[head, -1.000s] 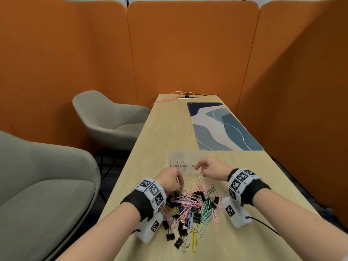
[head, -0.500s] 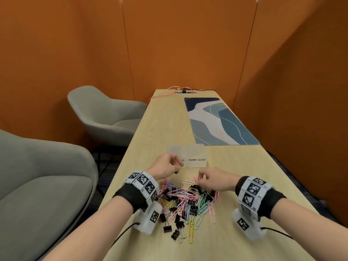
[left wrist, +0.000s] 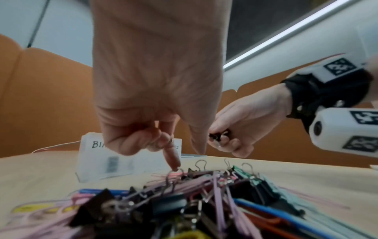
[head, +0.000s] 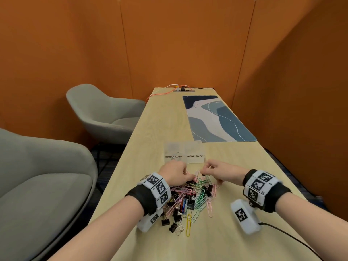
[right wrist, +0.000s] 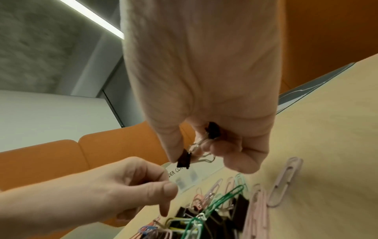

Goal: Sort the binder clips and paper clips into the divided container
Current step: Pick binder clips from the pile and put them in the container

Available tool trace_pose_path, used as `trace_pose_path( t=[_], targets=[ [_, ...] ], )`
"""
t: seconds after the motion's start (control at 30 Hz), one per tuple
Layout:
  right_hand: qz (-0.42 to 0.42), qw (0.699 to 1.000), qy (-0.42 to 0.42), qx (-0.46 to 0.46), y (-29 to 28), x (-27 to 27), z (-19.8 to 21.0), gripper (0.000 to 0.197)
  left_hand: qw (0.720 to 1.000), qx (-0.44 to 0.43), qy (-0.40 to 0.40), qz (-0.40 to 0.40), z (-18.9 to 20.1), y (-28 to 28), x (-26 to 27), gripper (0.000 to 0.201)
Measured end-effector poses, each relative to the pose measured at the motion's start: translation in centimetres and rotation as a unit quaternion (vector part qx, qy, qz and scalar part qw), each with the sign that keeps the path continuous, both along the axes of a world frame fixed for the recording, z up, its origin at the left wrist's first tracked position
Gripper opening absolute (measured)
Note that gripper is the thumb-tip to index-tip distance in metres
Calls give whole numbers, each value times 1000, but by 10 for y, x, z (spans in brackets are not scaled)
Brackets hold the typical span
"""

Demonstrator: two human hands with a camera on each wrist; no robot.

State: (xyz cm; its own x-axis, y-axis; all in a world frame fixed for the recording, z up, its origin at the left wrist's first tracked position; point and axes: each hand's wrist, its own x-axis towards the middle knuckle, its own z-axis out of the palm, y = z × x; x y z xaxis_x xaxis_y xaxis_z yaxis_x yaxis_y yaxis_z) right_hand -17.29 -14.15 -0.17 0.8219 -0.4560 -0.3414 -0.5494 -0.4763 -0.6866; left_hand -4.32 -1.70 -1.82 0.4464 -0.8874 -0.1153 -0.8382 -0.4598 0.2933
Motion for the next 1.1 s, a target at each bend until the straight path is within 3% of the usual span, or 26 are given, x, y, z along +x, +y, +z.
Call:
trace_pose_path(
  t=[0.23,0.33,0.43,0.67,0.83,0.97,1.1],
  targets=[
    [13,999,14,-51,-5,-15,-3,28,995,83,42,44,-3,-12,-9,55],
    [9,1000,7,-19,-3,-20,-4,22,993,83,66,55,-2,-14,-9,33],
    [-15,1000,-16,-11,-5,-23,-6,6,991,74,93,64,-2,-12,-4,35],
    [98,979,25,-176,-2,-21,-11,17,990,72,120,9,3,-4,8,20],
    [157,954,53,-252,5,-20,-16,20,998,17,61,19,2,-4,6,35],
    [189,927,86,-313,11,-21,-17,20,1000,-1,-5,4,-6,-10,-1,28],
    [193,926,93,-310,12,-19,-16,15,1000,0,-16,-10,-9,-15,-3,28]
  ],
)
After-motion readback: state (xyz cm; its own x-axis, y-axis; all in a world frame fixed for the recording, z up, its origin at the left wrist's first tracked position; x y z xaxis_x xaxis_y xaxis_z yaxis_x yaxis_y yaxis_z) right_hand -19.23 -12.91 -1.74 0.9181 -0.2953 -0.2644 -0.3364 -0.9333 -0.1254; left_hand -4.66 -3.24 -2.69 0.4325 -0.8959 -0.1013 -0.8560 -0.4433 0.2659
